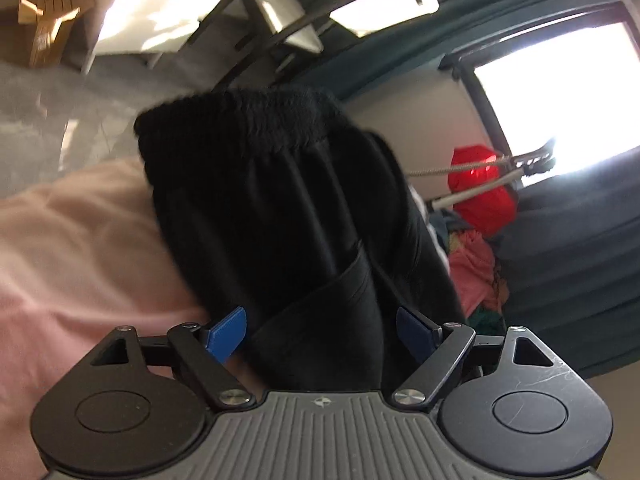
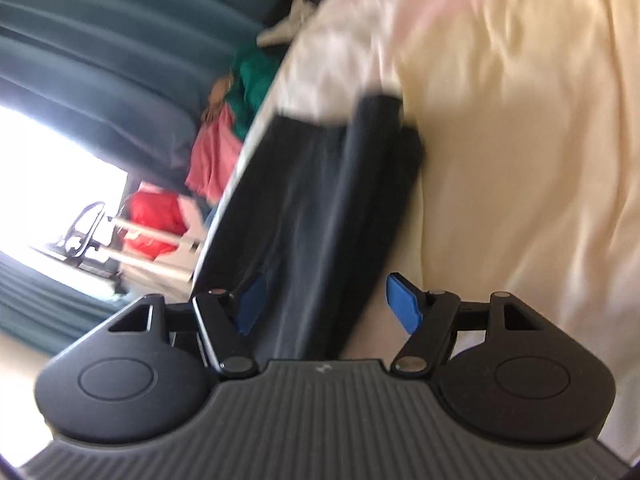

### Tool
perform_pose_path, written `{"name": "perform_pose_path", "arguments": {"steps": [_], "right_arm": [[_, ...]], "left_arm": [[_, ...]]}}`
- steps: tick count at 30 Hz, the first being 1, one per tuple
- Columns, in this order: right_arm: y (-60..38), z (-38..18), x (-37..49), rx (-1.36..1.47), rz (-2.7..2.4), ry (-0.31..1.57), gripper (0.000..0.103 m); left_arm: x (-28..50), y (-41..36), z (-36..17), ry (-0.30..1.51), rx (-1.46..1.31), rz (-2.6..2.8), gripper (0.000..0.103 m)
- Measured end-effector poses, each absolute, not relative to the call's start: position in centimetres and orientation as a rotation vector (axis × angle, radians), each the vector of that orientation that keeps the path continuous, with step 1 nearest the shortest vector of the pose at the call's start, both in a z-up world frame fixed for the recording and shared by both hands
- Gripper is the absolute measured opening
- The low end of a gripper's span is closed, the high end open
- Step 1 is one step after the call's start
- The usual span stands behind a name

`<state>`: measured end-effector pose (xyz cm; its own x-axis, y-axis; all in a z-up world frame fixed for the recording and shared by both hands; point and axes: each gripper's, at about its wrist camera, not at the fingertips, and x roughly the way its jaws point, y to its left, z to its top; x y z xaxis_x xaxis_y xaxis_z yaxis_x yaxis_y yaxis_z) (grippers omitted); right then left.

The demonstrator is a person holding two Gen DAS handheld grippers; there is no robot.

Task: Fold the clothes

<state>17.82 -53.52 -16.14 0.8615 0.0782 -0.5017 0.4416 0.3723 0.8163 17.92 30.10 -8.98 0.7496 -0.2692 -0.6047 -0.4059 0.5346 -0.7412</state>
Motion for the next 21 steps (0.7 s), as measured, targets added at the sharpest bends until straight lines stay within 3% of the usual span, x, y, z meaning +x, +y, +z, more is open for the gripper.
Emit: {"name": "perform_pose_path", "arguments": {"steps": [3,5,8,10,11,12,13,14,15,17,21], "right_arm": [[-53.2,-16.5,19.3,1.148,-0.28,0.496,0.069],[-53.1,-16.8,20.3,1.127,-0.302,0.486,0.068],[-52.8,-17.2,21.7,1.095,-0.336,0.472,0.068],[-52.6,-17.4,22.7,1.074,-0.358,0.463,0.068],[-52.5,-17.6,23.2,1.063,-0.369,0.458,0.067],[-52.4,-17.7,23.7,1.052,-0.38,0.453,0.065],[-52.3,-17.8,24.2,1.042,-0.391,0.449,0.059],[-52.2,-18.0,24.7,1.031,-0.402,0.444,0.041],[-52.1,-18.1,25.2,1.02,-0.413,0.439,0.03],[-52.0,-17.5,25.0,1.0,-0.418,0.427,0.015],[-51.8,-15.2,23.1,0.963,-0.408,0.4,0.009]], "left_arm": [[18.9,29.7,-10.5,0.779,-0.954,0.124,0.085],[19.9,29.2,-11.2,0.76,-0.965,0.14,0.091],[21.0,29.2,-11.4,0.629,-1.022,0.19,0.086],[21.4,29.8,-12.2,0.56,-1.102,0.242,0.071],[21.6,30.2,-12.6,0.531,-1.14,0.27,0.053],[21.9,30.5,-13.1,0.511,-1.172,0.295,0.042],[22.0,30.8,-13.4,0.501,-1.19,0.308,0.037],[22.1,31.1,-13.6,0.489,-1.201,0.312,0.026],[22.0,31.3,-13.6,0.479,-1.203,0.314,0.02],[21.6,31.3,-12.9,0.468,-1.173,0.314,0.015],[20.9,31.6,-9.7,0.456,-1.118,0.298,0.008]]}}
